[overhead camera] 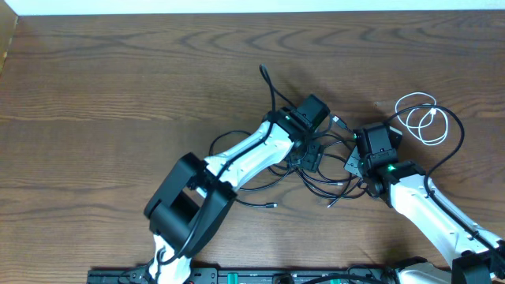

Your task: Untangle cables

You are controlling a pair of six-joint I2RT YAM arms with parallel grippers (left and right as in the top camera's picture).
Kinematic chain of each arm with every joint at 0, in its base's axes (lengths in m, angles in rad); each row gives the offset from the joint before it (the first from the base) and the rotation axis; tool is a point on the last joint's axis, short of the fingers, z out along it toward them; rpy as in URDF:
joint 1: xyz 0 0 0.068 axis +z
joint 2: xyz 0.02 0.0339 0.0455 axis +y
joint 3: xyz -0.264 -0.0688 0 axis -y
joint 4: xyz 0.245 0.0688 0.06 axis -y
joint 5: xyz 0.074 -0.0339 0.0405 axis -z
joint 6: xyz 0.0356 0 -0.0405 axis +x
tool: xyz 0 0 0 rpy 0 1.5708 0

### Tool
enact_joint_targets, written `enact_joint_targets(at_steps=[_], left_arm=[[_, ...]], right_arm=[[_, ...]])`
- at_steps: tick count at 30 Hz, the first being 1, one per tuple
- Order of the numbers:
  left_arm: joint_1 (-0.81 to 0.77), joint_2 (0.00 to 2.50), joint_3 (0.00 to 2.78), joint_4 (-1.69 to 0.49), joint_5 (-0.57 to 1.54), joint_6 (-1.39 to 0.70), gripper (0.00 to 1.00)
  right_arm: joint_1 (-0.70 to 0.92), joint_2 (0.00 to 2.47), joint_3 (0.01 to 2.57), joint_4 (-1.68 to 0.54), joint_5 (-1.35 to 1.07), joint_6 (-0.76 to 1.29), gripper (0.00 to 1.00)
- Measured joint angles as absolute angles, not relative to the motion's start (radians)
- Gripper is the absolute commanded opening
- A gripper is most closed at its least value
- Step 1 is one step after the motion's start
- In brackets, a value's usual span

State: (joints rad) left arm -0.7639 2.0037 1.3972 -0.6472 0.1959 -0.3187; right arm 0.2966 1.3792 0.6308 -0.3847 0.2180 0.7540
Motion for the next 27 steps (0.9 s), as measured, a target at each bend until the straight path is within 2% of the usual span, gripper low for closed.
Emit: enact_joint_targets(at_steps=[2, 3, 4, 9, 14, 27], left_arm=[[-0.764, 2.027, 1.397, -0.645, 0.192, -0.320, 0.29], [-0.763, 2.043, 1.397, -0.646, 0.188, -0.318, 0.10], [-0.763, 2.054, 1.397, -0.646, 0.184, -0.321, 0.08], [-0.764, 2.061, 1.400, -0.643, 0.189, -0.317, 0.08], [-0.749, 2.020, 1.394, -0.654, 0.183, -0.317, 0.08], [-0.625, 1.588, 1.385, -0.650, 0.150, -0.280, 0.08]], right_arm=[[0.297, 1.379, 0.631, -0.384, 0.212, 0.754, 0.16], [0.297, 1.379, 0.631, -0.384, 0.208, 0.754, 0.16], [0.297, 1.379, 0.631, -0.385, 0.205, 0.754, 0.16], [0.297, 1.379, 0.631, -0.385, 0.196, 0.754, 0.16], [0.297, 1.379, 0.631, -0.385, 0.194, 0.754, 0.12], [0.297, 1.379, 0.631, -0.384, 0.191, 0.754, 0.14]])
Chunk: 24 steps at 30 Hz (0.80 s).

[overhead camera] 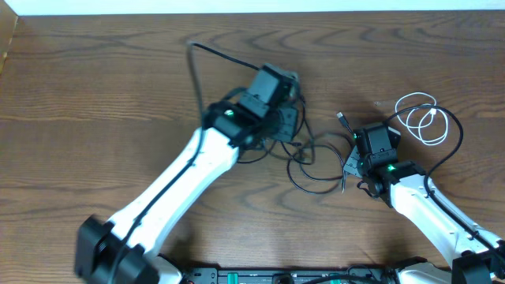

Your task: Untangle cables

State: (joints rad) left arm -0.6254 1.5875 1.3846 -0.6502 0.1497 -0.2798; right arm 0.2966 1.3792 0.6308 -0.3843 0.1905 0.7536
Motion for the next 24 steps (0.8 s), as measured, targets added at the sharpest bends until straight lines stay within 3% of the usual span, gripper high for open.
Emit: enact_joint_targets(at_steps=[9, 17, 24], left_arm=[[-0.550, 1.391, 1.385, -0.651, -0.069, -0.261, 0.08], [-0.506, 1.340, 1.384, -0.683, -0.166, -0.261, 0.08], [-0.506, 1.341, 1.384, -0.703, -0.171, -0.261, 0.07]], right_arm=[[0.297, 1.379, 0.630, -0.384, 0.190, 0.754, 0.15], [0.295, 1.379, 0.630, -0.294, 0.067, 0.692, 0.59], [0.292, 1.379, 0.631, -0.189, -0.237, 0.538, 0.75]])
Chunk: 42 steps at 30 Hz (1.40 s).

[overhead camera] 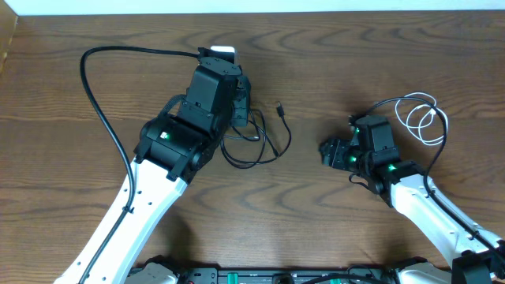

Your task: Untangle cables

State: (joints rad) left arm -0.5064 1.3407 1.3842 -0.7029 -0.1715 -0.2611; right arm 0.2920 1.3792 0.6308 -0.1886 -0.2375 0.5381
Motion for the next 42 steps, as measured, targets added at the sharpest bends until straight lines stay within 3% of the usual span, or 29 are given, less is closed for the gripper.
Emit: enact_joint_targets(at_steps=[9, 16, 29, 42], left_arm=[[-0.506, 1.341, 1.384, -0.676, -0.065, -0.261, 0.08], [-0.506, 1.341, 1.384, -0.635, 0.091, -0.258, 0.08], [-0.506, 1.341, 1.384, -0.588, 0.554, -0.076, 0.08], [-0.506, 1.262, 1.383, -0.532, 0.646, -0.047, 0.08]], right_arm=[[0.292, 1.379, 0.631, -0.144, -0.450, 0.464, 0.80], [0.292, 1.379, 0.631, -0.046, -0.545, 0.436, 0.75], [0.292, 1.379, 0.631, 0.075, -0.546, 0.685, 0.68], [0.292, 1.379, 0.630, 0.047, -0.548, 0.759, 0.69]])
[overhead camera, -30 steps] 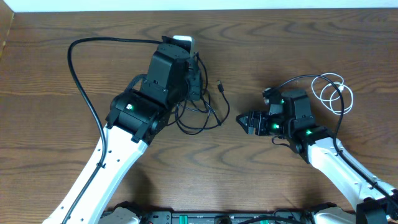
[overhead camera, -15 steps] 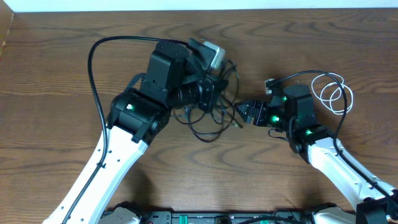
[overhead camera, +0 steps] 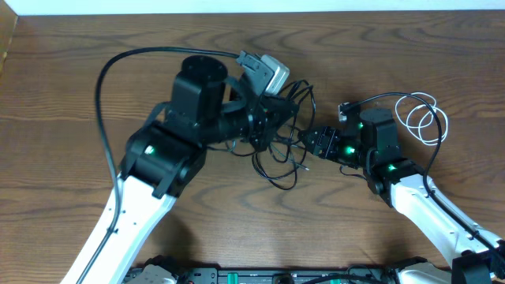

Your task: Untangle cables

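A tangle of black cables [overhead camera: 280,146] hangs at the table's middle, and my left gripper [overhead camera: 264,118] is shut on its upper part. A grey-white plug block [overhead camera: 271,72] sits just above that gripper. One long black cable [overhead camera: 101,83] arcs from there out to the left and down along my left arm. My right gripper [overhead camera: 314,142] points left with its tips at the tangle's right edge. A strand runs up to them, but the jaws are too small and dark to read.
A white cable coil [overhead camera: 422,118] lies at the right, beside my right arm. A black cable [overhead camera: 446,154] loops around it and down past that arm. The table's back edge runs along the top of the overhead view.
My left gripper has swung right and turned toward the middle with the tangle. The right gripper has moved slightly left and up, and now meets the tangle's right edge.
Both grippers first met in the tangle at centre right. Then the left gripper was up and to the left with most of the black cables, trailing one long strand, while the right stayed put. Now the tangle is back in the middle between the two grippers.
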You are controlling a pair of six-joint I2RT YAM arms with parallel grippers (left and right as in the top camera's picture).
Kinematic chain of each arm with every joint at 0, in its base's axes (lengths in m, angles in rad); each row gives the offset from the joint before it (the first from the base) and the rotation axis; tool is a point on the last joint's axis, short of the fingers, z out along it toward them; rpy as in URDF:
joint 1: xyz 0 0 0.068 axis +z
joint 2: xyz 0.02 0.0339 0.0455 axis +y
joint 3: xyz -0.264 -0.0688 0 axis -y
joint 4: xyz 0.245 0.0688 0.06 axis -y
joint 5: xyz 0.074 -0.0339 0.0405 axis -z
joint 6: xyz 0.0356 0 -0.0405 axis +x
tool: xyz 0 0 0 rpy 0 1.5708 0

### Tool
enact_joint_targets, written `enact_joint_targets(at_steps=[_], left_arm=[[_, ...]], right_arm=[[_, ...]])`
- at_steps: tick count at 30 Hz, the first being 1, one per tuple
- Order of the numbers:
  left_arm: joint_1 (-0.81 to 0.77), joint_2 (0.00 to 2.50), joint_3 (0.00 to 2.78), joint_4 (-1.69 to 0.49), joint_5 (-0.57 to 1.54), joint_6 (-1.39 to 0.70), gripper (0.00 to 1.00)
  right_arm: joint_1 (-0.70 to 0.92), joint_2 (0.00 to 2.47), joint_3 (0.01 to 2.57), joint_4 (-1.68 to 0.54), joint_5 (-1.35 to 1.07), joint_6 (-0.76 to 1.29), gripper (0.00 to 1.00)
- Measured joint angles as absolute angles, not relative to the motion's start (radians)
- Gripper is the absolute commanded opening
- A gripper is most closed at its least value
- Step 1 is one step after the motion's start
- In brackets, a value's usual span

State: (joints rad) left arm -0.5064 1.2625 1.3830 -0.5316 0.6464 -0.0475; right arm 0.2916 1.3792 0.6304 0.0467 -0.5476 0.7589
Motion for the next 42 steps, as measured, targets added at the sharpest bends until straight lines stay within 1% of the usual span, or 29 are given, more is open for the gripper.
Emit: enact_joint_targets(at_steps=[6, 12, 18, 22, 27, 29, 32, 38, 42], left_arm=[[-0.506, 1.210, 1.383, -0.530, 0.652, -0.033, 0.08], [-0.506, 1.196, 1.383, -0.522, 0.612, -0.017, 0.08], [-0.506, 1.148, 1.380, -0.437, 0.591, -0.018, 0.08], [-0.506, 1.087, 1.380, -0.341, 0.588, -0.017, 0.08], [-0.506, 1.015, 1.379, -0.249, 0.586, -0.017, 0.08], [-0.506, 0.996, 1.380, -0.234, 0.567, -0.017, 0.08], [-0.506, 0.985, 1.380, -0.235, 0.485, -0.014, 0.08], [-0.506, 1.004, 1.380, -0.262, 0.169, -0.058, 0.08], [-0.506, 1.019, 1.379, -0.255, 0.035, -0.107, 0.08]], right_arm=[[0.292, 1.379, 0.631, 0.049, -0.600, 0.760, 0.69], [0.292, 1.379, 0.630, 0.017, -0.662, 0.762, 0.69], [0.321, 1.379, 0.631, -0.002, -0.662, 0.743, 0.69], [0.352, 1.379, 0.630, -0.037, -0.611, 0.737, 0.73], [0.397, 1.379, 0.630, -0.042, -0.562, 0.720, 0.76], [0.418, 1.379, 0.630, -0.042, -0.555, 0.713, 0.79], [0.448, 1.379, 0.630, -0.042, -0.548, 0.693, 0.84], [0.500, 1.379, 0.630, -0.043, -0.530, 0.638, 0.85], [0.524, 1.379, 0.630, -0.047, -0.489, 0.622, 0.84]])
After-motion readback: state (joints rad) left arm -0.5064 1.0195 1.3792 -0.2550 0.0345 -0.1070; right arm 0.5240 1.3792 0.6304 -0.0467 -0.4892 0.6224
